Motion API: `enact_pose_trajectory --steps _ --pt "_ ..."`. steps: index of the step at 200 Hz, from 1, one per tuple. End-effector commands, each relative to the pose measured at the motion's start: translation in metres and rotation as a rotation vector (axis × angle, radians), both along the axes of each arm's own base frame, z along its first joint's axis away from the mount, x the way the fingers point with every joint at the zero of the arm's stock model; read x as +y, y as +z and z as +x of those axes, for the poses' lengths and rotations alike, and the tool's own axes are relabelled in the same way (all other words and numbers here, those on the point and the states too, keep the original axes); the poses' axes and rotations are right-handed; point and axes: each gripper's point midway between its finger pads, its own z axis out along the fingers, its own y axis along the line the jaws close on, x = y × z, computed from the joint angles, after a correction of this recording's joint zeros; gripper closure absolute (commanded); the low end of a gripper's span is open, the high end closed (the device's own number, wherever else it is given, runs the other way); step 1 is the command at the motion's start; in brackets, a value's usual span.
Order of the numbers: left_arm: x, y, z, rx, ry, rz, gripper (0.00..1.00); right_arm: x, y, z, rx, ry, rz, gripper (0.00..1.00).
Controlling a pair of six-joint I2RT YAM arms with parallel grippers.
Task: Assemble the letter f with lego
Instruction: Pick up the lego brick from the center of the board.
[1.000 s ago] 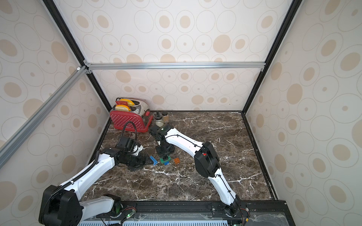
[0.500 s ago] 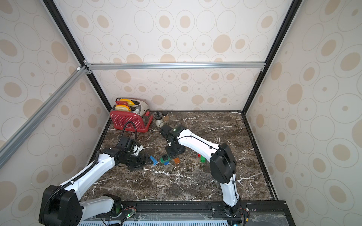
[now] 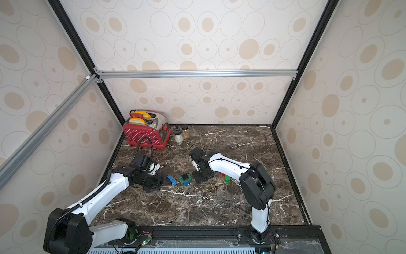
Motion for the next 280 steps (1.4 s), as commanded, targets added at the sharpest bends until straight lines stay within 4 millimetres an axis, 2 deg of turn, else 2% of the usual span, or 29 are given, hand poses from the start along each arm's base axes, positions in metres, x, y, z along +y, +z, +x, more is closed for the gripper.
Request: enact_pose_trajectory --steps 1,53,115,180,280 --pt "0.006 0.001 -0.004 0.001 0.003 0.026 0.17 0.007 -0.011 0.000 0.016 0.017 0.031 0.42" --pt "0.008 0.004 -0.004 -0.011 0.012 0.037 0.17 -0.005 -0.028 0.008 0.040 -0.026 0.020 0.41" --pt "0.011 0.002 -0.004 -0.003 0.017 0.051 0.17 0.006 -0.030 0.009 0.063 0.000 0.058 0.41" --pt "0.012 0.000 -0.004 0.005 0.020 0.062 0.17 0.008 -0.038 0.010 0.079 0.008 0.044 0.44" --pt "0.013 -0.003 -0.004 0.015 0.024 0.070 0.17 -0.007 -0.041 0.023 0.027 -0.021 -0.048 0.52"
